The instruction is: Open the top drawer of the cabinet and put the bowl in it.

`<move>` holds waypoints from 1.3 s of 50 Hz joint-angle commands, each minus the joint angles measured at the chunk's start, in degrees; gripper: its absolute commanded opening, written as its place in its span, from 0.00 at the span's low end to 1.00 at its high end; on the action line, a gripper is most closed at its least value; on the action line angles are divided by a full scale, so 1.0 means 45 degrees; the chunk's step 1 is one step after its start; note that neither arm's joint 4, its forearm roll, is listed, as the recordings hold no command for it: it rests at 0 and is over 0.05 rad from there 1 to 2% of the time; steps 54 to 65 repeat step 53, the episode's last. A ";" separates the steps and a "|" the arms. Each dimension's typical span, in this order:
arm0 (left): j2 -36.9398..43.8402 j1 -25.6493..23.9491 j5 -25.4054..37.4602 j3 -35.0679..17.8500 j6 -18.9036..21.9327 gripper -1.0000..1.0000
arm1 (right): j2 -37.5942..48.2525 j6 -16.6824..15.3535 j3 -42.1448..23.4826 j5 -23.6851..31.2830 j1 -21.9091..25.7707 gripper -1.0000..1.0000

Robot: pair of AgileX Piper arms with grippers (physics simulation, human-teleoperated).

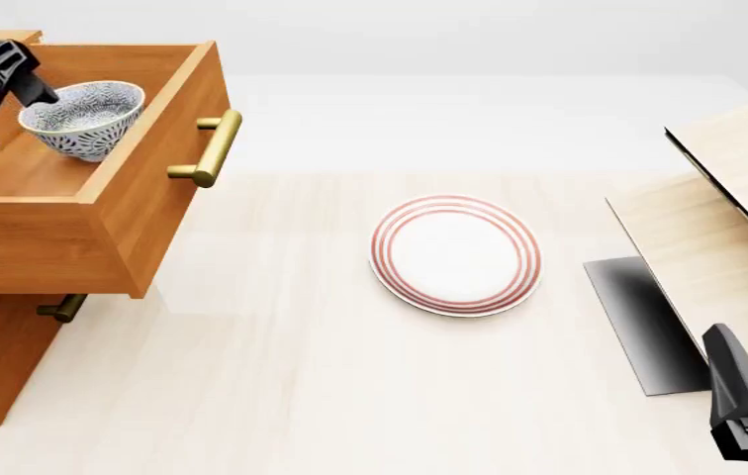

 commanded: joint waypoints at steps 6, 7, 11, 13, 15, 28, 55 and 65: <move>-0.1117 -0.0297 0.0956 -0.0040 0.0250 1.00 | -0.0033 -0.0004 0.0010 0.0005 -0.0002 1.00; -0.1169 -0.0317 0.1005 -0.0054 0.0258 1.00 | -0.0030 -0.0004 0.0010 0.0005 -0.0002 1.00; -0.1458 -0.0396 0.1272 -0.0111 0.0300 1.00 | -0.0032 -0.0006 0.0010 0.0005 -0.0002 1.00; -0.1571 -0.0450 0.1372 -0.0104 0.0325 1.00 | -0.0034 -0.0005 0.0010 0.0005 0.0001 1.00; -0.1778 -0.0489 0.1528 -0.0075 0.0350 1.00 | -0.0029 0.0003 0.0011 0.0005 -0.0006 1.00; -0.2701 -0.0584 0.2423 -0.0144 0.0717 1.00 | -0.0031 -0.0004 0.0011 0.0005 0.0002 1.00; -0.4731 -0.0884 0.4605 -0.0845 0.1872 1.00 | -0.0033 -0.0006 0.0010 0.0005 0.0000 1.00; -0.4731 -0.0884 0.4605 -0.0845 0.1872 1.00 | -0.0033 -0.0006 0.0010 0.0005 0.0000 1.00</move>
